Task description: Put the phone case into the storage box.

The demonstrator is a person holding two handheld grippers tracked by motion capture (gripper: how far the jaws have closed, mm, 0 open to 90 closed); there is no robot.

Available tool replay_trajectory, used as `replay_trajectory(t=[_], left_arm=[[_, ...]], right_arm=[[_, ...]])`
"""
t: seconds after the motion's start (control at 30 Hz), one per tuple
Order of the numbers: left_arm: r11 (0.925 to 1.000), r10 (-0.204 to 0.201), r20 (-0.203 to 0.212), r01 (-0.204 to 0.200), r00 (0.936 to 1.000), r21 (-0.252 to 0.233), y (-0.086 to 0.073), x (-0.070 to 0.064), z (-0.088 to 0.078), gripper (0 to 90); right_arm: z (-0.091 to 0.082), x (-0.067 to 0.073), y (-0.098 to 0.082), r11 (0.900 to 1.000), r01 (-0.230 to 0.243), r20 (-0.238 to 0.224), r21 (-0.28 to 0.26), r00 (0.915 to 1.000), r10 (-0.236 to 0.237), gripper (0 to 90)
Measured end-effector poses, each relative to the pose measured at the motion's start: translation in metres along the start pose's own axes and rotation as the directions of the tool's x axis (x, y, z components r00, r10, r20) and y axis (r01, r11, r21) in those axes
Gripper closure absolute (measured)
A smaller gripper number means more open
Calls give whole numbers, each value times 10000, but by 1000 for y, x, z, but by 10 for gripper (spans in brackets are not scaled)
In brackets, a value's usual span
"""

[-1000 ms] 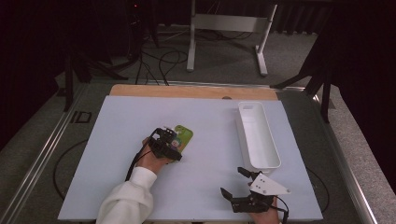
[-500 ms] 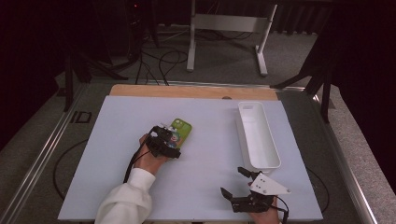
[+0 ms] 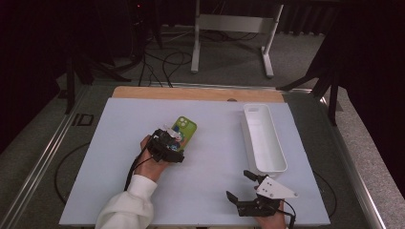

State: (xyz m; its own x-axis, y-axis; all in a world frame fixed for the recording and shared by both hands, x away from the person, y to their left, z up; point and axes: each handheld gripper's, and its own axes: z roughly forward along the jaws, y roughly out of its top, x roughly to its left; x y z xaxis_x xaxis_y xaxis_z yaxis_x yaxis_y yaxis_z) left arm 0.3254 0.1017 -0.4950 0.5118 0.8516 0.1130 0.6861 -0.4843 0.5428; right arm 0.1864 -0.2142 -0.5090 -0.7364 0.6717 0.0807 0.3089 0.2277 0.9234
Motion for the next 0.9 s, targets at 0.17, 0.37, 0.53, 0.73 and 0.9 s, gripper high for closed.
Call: replay_trajectory(t=[0.17,0.37,0.53,0.73,0.9], left_arm=[[9994,160,-210,-166,9997,-289,-2,-1,-7,163],[9969,357,-489,-390,9982,-676,-5,-3,-15,162],[9938,521,-736,-590,9959,-947,-7,-6,-21,162],[9873,675,-1010,-810,9926,-1364,-10,-10,-29,162],[9790,889,-1193,-1088,9889,-1724,-13,-13,-36,162]], right_arm=[[0,0,0,10000,-24,-26,6,10000,24,90],[1,0,0,10000,-60,-16,35,10000,60,90],[1,0,0,9999,-113,-58,47,9999,113,90],[0,0,0,9999,-116,-38,33,9999,117,90],[0,0,0,9999,-113,-39,60,9999,113,90]])
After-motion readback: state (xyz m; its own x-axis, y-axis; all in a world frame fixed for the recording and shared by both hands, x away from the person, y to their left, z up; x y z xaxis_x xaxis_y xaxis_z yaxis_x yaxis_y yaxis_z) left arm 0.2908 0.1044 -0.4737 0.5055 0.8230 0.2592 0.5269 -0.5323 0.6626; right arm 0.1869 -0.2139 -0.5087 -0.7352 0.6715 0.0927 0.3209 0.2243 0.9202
